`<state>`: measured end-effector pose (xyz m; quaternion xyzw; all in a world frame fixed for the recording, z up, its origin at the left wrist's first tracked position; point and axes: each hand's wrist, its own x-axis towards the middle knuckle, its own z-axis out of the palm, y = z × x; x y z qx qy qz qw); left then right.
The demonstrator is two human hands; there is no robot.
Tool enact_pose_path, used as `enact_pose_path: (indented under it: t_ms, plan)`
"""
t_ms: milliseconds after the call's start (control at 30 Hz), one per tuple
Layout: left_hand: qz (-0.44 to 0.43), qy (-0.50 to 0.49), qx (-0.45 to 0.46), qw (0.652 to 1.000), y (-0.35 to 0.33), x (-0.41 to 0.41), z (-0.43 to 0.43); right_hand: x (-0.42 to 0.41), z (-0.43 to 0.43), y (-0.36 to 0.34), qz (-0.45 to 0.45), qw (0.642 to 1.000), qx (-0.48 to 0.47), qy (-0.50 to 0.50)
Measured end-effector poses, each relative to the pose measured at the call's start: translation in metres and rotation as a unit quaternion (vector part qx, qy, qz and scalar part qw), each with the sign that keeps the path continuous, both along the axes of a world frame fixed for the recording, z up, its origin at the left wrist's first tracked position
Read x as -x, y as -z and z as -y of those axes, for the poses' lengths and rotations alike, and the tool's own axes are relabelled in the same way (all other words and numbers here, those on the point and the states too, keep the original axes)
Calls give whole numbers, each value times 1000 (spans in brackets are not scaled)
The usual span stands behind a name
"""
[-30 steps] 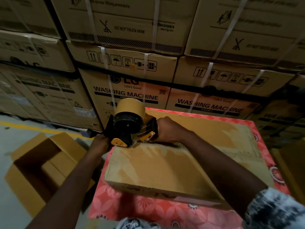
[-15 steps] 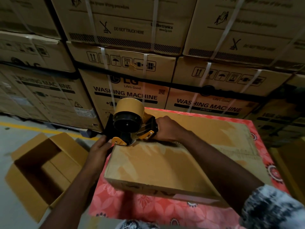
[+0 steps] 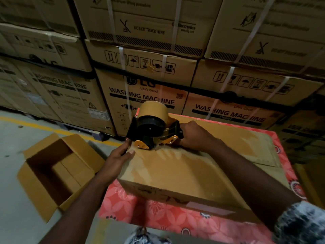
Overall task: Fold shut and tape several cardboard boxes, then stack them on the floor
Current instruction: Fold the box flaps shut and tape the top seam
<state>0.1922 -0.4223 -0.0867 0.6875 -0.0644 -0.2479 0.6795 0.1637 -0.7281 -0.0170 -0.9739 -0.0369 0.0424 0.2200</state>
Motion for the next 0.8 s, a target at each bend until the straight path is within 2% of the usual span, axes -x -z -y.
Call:
enact_pose_path:
  t_ms: [167,233,267,300,333,400,467,533,700,800]
  plan:
    - [-3,5,11,1000,-2,1,4,36,68,3,-2,1000,7,26]
    - [20,24,-23,999,-4,1,5,47,81,3,-10,999,10,29]
    - [59,37,-71,995,-5,0,5,50,82,2,-12,999,7,28]
    - [123,54,-140,981,-4,-3,5,49,80,1,-13,1000,2,26]
    - [203,81,-224,950,-6,-5,6,47,77,-1,-14,1000,-3,27]
    - [331,146,-352,863,-6,-8,17,41,74,-4,-17,999,7,44]
    - [391,204,-423,791,-11,-7,35,36,71,-6,-13,996,51,66]
    - [422,237,-456,747,-12,-3,52,35,68,-6,0,992,96,84]
    - [463,235,-453,725,-5,1,59,39,56,-11,28,985,139,94]
    - [466,227,-447,729,-5,2,58,42,52,-15,16,985,136,100]
